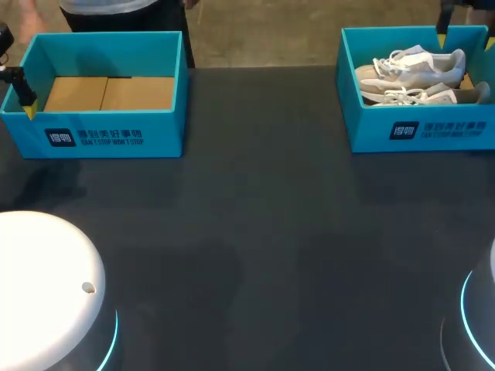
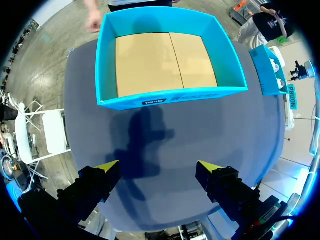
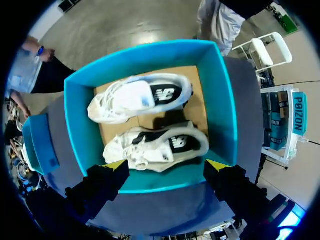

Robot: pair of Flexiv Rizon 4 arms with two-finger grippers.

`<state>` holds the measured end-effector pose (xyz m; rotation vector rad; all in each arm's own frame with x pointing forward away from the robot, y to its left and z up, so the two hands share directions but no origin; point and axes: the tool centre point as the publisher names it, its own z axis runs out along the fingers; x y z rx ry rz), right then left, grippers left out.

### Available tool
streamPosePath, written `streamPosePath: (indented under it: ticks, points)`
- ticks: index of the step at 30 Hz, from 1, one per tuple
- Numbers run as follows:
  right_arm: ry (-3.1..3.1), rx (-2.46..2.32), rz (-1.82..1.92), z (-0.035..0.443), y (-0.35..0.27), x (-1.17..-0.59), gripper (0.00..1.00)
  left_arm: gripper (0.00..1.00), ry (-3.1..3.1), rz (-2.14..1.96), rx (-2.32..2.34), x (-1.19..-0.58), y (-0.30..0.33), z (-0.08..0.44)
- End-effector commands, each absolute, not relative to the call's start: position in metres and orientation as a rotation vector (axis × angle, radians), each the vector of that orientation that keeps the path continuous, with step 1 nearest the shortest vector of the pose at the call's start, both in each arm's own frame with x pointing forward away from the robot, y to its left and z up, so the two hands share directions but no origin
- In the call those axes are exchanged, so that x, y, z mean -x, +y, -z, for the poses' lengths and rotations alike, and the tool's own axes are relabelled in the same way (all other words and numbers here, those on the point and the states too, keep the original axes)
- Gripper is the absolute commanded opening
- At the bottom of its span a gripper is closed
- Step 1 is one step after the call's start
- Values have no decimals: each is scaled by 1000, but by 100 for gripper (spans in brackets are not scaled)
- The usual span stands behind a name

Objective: Take the shoe out of the shoebox, open the shoe tongue, remove and reinsert the insole, then place the shoe into the shoebox

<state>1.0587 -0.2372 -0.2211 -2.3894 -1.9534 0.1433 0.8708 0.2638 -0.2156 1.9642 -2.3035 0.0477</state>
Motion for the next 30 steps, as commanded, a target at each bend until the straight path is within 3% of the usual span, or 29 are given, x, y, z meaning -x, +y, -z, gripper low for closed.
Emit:
streamPosePath:
  ticks: [1, 30]
  points:
    - [-2002, 2475, -10, 218, -222, -1020, 100, 100, -2304, -46, -1967, -870, 264, 215]
    - [-1958, 2488, -18, 232, -174, -954, 100, 100, -2304, -46, -1967, -870, 264, 215]
